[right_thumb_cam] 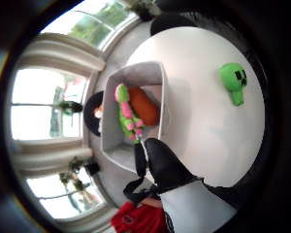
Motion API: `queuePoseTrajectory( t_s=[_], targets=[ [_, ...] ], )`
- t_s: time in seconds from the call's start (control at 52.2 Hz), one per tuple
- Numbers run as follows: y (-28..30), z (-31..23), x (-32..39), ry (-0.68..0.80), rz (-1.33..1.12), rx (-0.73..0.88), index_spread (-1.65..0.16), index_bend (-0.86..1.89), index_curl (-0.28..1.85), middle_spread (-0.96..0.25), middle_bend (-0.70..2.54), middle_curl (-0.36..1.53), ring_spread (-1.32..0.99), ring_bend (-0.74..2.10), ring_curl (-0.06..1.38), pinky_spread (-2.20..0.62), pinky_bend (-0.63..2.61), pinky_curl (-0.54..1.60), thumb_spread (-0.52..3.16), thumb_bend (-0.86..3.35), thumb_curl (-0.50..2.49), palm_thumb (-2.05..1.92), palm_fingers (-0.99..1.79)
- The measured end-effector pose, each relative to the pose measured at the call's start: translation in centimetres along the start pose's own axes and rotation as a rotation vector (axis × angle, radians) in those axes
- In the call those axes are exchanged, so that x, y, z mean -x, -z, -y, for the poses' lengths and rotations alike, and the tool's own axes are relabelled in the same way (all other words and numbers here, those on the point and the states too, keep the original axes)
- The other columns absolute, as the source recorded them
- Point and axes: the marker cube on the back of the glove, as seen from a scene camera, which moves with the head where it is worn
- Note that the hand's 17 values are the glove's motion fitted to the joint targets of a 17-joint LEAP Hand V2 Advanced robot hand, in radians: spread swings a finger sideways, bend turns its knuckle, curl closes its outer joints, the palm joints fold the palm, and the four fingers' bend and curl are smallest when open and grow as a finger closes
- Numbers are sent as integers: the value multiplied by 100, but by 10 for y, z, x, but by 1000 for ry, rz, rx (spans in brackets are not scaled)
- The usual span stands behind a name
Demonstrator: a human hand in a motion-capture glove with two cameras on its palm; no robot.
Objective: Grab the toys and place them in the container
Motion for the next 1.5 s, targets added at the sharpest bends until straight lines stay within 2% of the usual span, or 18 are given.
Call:
queuePoseTrajectory(
  t_s=[0.268, 0.594, 0.844, 1.035, 1.093, 1.169, 1.246, 1.265, 1.284, 1.342, 1.38, 1.4, 1.419, 1.476, 1.495],
  targets=[
    [-29, 29, -75, -100, -23, 31, -40, 13, 31, -9, 14, 31, 4, 26, 38, 10, 125, 34, 107, -2, 40, 2, -13],
    [-73, 105, -149, -170, -48, 54, -41, 15, 29, -9, 15, 28, 3, 26, 38, 11, 121, 33, 107, -2, 37, 3, -9],
    [-134, 148, -169, -196, -34, 106, -41, 15, 28, -9, 15, 27, 3, 27, 38, 11, 122, 33, 107, -2, 36, 4, -8],
    [-184, 162, -168, -228, -56, 248, -40, 14, 26, -8, 15, 26, 3, 28, 38, 11, 127, 34, 106, -3, 35, 3, -10],
    [-205, 162, -167, -244, -79, 294, -40, 12, 25, -6, 9, 24, 4, 27, 38, 11, 135, 36, 106, -2, 35, 4, -15],
    [-217, 162, -164, -263, -101, 275, -39, 11, 24, -4, 7, 22, 5, 27, 38, 9, 144, 38, 107, 0, 35, 8, -17],
    [-216, 163, -162, -269, -124, 258, -41, 16, 24, -7, 13, 21, 3, 41, 41, 4, 141, 37, 111, 6, 38, 22, 3],
    [-215, 163, -162, -272, -123, 250, -39, 11, 23, -4, 10, 21, 4, 32, 38, 7, 147, 39, 109, 0, 36, 13, -18],
    [-215, 163, -162, -275, -121, 240, -41, 17, 25, -7, 15, 21, 3, 44, 42, 3, 141, 37, 112, 7, 39, 24, 4],
    [-214, 164, -162, -283, -114, 209, -42, 16, 24, -10, 18, 22, -2, 51, 42, -2, 137, 36, 114, 8, 40, 29, 12],
    [-214, 164, -162, -282, -111, 188, -43, 22, 26, -14, 23, 24, -10, 59, 43, -11, 132, 33, 117, 12, 42, 37, 36],
    [-214, 165, -162, -279, -112, 177, -43, 20, 25, -15, 20, 23, -11, 58, 42, -12, 130, 32, 117, 12, 42, 37, 30],
    [-213, 165, -161, -276, -116, 166, -43, 22, 27, -17, 22, 25, -15, 63, 45, -17, 131, 33, 119, 13, 43, 39, 43],
    [-211, 164, -159, -256, -151, 133, -43, 21, 28, -20, 23, 26, -21, 65, 45, -22, 128, 32, 120, 14, 45, 42, 50],
    [-210, 164, -157, -246, -172, 125, -43, 21, 29, -22, 28, 28, -25, 69, 47, -25, 128, 32, 121, 16, 47, 47, 60]
  ],
)
